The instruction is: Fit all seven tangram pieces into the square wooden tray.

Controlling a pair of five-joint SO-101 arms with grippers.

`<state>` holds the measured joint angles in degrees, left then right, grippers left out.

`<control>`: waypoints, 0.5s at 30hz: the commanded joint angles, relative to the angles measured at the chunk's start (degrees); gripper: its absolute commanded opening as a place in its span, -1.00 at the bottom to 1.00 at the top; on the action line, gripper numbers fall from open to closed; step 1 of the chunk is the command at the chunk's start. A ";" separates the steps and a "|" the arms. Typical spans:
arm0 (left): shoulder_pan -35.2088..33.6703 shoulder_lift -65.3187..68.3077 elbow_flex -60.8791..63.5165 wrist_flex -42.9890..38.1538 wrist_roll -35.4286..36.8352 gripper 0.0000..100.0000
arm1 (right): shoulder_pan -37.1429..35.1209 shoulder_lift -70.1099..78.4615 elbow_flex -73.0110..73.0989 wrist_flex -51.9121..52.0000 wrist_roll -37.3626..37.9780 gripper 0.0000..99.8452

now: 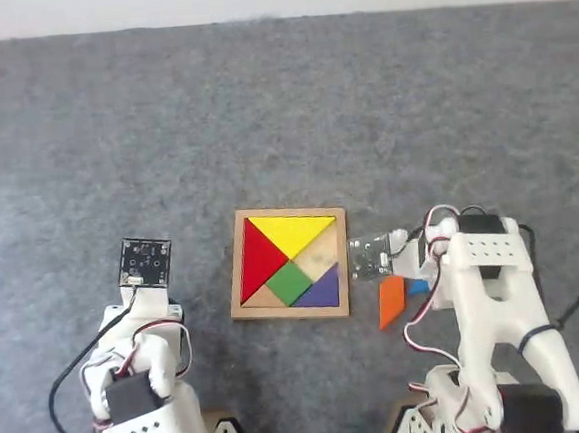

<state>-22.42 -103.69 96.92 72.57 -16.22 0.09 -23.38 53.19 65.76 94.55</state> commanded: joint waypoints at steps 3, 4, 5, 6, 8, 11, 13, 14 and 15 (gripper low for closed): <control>0.18 -0.62 -0.48 0.35 0.44 -0.83 | -2.24 -2.51 -3.96 2.24 7.74 -0.49; 0.18 -0.62 -0.48 0.35 0.44 -0.83 | -2.51 -2.51 -3.96 2.24 9.05 -0.49; 0.18 -0.62 -0.48 0.35 0.44 -0.83 | -2.59 -2.24 -3.96 2.24 10.29 -0.49; 0.18 -0.62 -0.48 0.35 0.44 -0.83 | -2.68 -1.63 -3.96 2.07 11.34 -0.49; 0.18 -0.62 -0.48 0.35 0.44 -0.83 | -2.68 0.22 -4.04 1.89 13.45 -0.49; 0.18 -0.62 -0.48 0.35 0.44 -0.83 | -2.33 3.91 -4.31 0.66 16.09 -0.49; 0.18 -0.62 -0.48 0.35 0.44 -0.83 | -1.63 6.73 -4.31 -1.80 17.23 -0.49; 0.18 -0.62 -0.48 0.35 0.44 -0.83 | -1.27 8.04 -4.40 -2.86 17.76 -0.49; 0.18 -0.62 -0.48 0.35 0.44 -0.83 | -1.01 9.19 -4.40 -3.74 18.55 -0.49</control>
<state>-22.42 -103.69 96.92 72.57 -16.22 -1.93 -16.53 51.52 64.53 110.81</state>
